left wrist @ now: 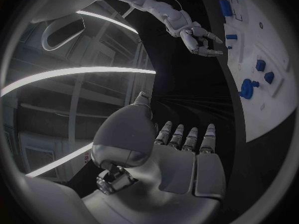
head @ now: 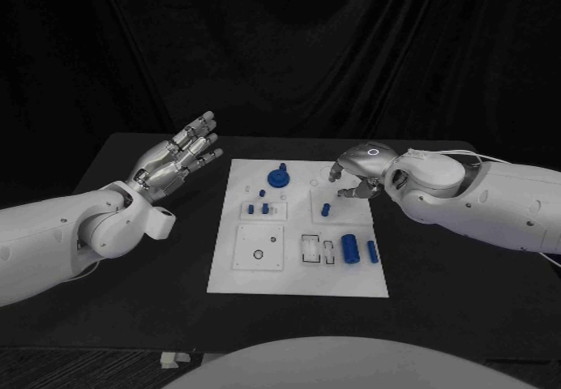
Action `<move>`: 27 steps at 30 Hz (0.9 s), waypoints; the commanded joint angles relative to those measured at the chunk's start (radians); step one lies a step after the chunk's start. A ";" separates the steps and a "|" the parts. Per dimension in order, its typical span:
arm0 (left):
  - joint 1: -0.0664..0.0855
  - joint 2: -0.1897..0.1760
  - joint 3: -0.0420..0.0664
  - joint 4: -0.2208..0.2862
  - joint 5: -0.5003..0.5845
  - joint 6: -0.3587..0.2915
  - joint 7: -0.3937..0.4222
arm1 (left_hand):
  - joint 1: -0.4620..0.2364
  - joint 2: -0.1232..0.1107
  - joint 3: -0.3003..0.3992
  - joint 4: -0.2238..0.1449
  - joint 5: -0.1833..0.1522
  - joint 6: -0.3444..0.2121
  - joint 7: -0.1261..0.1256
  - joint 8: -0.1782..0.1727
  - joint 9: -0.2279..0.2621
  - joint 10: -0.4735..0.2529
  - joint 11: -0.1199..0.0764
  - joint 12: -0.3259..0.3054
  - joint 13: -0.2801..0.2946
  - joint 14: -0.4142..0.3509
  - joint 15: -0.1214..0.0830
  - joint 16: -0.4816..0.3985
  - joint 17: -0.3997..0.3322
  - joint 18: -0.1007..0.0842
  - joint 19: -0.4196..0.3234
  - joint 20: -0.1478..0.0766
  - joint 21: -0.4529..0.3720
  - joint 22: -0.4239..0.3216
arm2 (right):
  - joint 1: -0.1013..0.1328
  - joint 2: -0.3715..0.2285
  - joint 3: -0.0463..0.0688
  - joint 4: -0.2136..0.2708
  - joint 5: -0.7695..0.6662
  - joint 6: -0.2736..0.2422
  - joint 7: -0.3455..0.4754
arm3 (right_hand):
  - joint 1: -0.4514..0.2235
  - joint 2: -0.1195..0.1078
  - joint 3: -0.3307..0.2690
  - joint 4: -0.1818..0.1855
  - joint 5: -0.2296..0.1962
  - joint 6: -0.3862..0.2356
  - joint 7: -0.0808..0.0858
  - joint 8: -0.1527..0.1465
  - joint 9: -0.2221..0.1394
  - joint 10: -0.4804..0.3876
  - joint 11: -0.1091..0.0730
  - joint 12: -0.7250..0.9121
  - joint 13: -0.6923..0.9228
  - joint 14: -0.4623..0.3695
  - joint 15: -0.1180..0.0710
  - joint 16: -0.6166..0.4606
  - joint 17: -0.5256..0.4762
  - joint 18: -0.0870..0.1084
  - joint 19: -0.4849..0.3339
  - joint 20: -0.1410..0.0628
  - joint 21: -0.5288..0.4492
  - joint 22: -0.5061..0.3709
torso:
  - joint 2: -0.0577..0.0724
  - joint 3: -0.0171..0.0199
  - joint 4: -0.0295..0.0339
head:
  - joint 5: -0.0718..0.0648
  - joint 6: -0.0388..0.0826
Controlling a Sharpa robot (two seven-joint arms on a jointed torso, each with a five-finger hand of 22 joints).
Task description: Assemble the parts on the task board
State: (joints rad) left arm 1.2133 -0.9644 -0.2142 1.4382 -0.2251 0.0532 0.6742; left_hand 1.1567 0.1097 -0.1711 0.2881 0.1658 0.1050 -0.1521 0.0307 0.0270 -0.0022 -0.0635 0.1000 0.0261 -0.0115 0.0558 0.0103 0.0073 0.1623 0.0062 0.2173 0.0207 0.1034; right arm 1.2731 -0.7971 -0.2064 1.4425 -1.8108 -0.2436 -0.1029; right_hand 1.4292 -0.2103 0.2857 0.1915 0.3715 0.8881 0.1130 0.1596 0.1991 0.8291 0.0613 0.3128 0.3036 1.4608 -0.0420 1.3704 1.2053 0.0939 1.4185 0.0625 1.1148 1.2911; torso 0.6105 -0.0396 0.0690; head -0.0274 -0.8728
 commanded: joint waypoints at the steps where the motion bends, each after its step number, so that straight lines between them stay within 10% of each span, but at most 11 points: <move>1: -0.003 -0.003 0.001 0.007 0.017 0.008 0.238 | -0.020 0.013 -0.071 0.005 -0.009 -0.022 -0.013 -0.017 -0.013 -0.002 -0.036 -0.034 -0.015 0.011 -0.054 -0.010 -0.007 0.010 -0.004 -0.031 -0.013 -0.029 | -0.007 0.007 0.001 -0.015 -0.004 0.018 0.014 | 0.028 0.004 0.019 -0.008 0.013 0.004 0.003 -0.020 -0.011 0.004 0.008 -0.017 -0.014 0.019 0.002 -0.029 -0.014 0.003 -0.002 0.004 -0.020 0.134 | -0.002 0.0003 0.0001 | -0.002 0.000; 4: -0.004 -0.006 0.001 0.011 0.017 0.008 0.232 | -0.023 0.012 -0.071 0.005 -0.003 -0.021 -0.018 -0.017 -0.013 -0.002 -0.056 -0.044 -0.017 0.011 -0.058 -0.010 -0.007 0.012 -0.005 -0.040 -0.013 -0.037 | -0.010 0.013 0.001 -0.026 -0.003 0.023 0.016 | 0.027 0.003 0.021 -0.009 0.017 0.008 0.003 -0.019 -0.011 0.005 0.008 -0.018 -0.017 0.018 0.002 -0.030 -0.016 0.003 -0.002 0.004 -0.021 0.134 | -0.004 0.0001 -0.0016 | 0.000 0.000; 11: -0.006 -0.006 0.001 0.012 0.017 0.023 0.220 | -0.015 0.016 -0.067 0.004 0.019 -0.020 -0.012 -0.017 -0.013 -0.001 -0.041 -0.054 -0.018 0.011 -0.018 -0.010 -0.007 0.013 -0.004 -0.022 -0.013 -0.040 | -0.014 0.022 0.001 -0.044 -0.002 0.035 0.014 | 0.021 0.002 0.026 -0.009 0.019 0.026 -0.001 -0.015 -0.009 0.013 0.006 -0.016 -0.024 0.016 0.002 -0.032 -0.020 0.004 -0.003 0.004 -0.026 0.134 | -0.007 0.0012 -0.0026 | -0.001 0.000; 15: -0.006 -0.007 0.001 0.013 0.017 0.027 0.219 | -0.012 0.018 -0.067 0.005 0.018 -0.025 -0.049 -0.018 -0.013 -0.001 -0.039 -0.056 -0.018 0.011 -0.014 -0.010 -0.007 0.014 -0.004 -0.010 -0.013 -0.041 | -0.017 0.028 0.001 -0.054 -0.002 0.037 0.014 | 0.021 0.001 0.027 -0.010 0.017 0.028 -0.002 -0.015 -0.009 0.013 0.006 -0.016 -0.026 0.015 0.002 -0.034 -0.023 0.004 -0.004 0.004 -0.029 0.133 | -0.006 0.0017 -0.0024 | 0.000 0.000; 27: -0.008 -0.007 0.001 0.014 0.017 0.046 0.208 | 0.016 0.028 -0.063 0.003 0.061 -0.022 -0.030 -0.017 -0.013 0.000 -0.014 -0.056 -0.017 0.011 0.010 -0.010 -0.007 0.015 -0.003 0.001 -0.012 -0.037 | -0.026 0.046 0.001 -0.086 -0.002 0.037 0.019 | 0.022 0.003 0.042 -0.020 0.015 0.043 -0.004 -0.013 -0.006 0.034 0.005 -0.005 -0.032 0.011 0.001 -0.039 -0.031 0.005 -0.007 0.003 -0.036 0.133 | -0.004 -0.0002 -0.0002 | -0.004 0.000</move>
State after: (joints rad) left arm 1.2070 -0.9723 -0.2142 1.4493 -0.2168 0.0777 0.6764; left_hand 1.1671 0.1361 -0.1711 0.2881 0.2073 0.0859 -0.1856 0.0306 0.0255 0.0020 -0.0829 0.0599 0.0204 -0.0043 0.0599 0.0103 0.0071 0.1626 -0.0008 0.2130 0.0206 0.0726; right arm 1.2499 -0.7518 -0.2064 1.3590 -1.8092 -0.2122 -0.0861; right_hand 1.4292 -0.2103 0.3009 0.1764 0.3716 0.9258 0.1109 0.1596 0.1989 0.8553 0.0683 0.3131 0.2818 1.4608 -0.0420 1.3364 1.1851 0.0940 1.4183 0.0626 1.0955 1.2911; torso 0.6064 -0.0391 0.0682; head -0.0305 -0.8728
